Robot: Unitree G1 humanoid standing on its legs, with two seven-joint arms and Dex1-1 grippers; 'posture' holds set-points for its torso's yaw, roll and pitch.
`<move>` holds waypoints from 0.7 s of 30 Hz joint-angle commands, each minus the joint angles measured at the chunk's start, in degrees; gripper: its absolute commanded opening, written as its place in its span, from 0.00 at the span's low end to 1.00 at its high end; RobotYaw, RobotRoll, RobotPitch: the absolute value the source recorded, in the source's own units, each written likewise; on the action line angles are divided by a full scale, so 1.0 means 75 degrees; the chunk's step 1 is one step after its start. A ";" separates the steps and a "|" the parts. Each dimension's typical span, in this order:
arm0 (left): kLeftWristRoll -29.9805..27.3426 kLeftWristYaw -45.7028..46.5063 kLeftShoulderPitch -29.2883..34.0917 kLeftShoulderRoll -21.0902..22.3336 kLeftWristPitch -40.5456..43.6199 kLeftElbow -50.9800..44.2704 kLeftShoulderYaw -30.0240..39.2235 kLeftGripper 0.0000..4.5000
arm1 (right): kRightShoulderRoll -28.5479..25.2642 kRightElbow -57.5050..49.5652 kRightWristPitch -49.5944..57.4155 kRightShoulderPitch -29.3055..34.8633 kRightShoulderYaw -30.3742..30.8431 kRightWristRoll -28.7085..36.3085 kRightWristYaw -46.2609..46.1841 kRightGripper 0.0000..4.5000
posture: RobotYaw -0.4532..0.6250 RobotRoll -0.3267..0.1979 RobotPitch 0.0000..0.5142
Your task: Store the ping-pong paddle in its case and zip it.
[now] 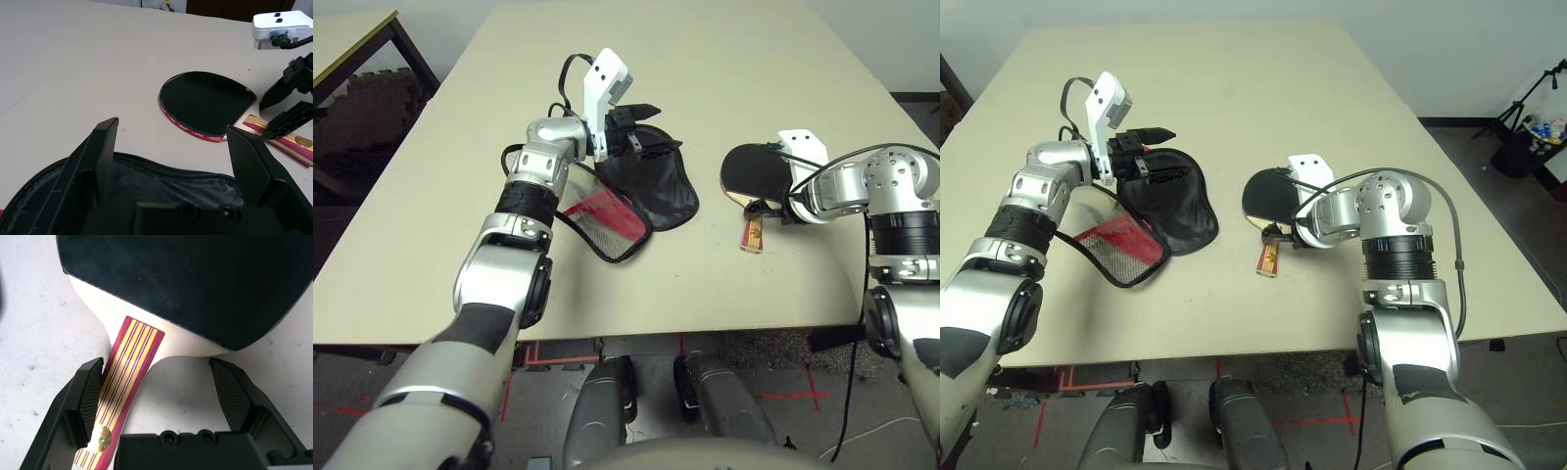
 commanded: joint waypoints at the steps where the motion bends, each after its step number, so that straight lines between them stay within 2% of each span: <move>1: -0.0012 0.0016 0.0177 0.0057 0.0121 -0.0190 0.0023 1.00 | -0.0199 0.0281 0.0169 -0.0097 0.0467 0.0008 0.0387 0.99 | 0.21 0.62 0.29; 7: -0.0061 0.0081 0.0256 0.0067 0.0197 -0.0300 0.0067 1.00 | -0.0594 0.0504 0.0169 -0.0360 0.1169 -0.0102 0.1072 0.99 | 0.22 0.62 0.29; 8: -0.0066 0.0088 0.0272 0.0072 0.0199 -0.0314 0.0075 1.00 | -0.0658 0.0506 0.0169 -0.0396 0.1297 -0.0139 0.1217 0.96 | 0.22 0.62 0.29; 10: -0.0085 0.0099 0.0309 0.0092 0.0219 -0.0355 0.0099 1.00 | -0.0752 0.0523 0.0169 -0.0451 0.1469 -0.0220 0.1442 0.88 | 0.22 0.62 0.29; 19: -0.0117 0.0173 0.0369 0.0151 0.0283 -0.0419 0.0127 1.00 | -0.0880 0.0435 0.0169 -0.0522 0.1714 -0.0790 0.2087 0.28 | 0.23 0.62 0.29; 21: -0.0119 0.0190 0.0375 0.0157 0.0290 -0.0426 0.0128 1.00 | -0.0838 0.0443 0.0169 -0.0508 0.1640 -0.0888 0.2102 0.25 | 0.23 0.62 0.29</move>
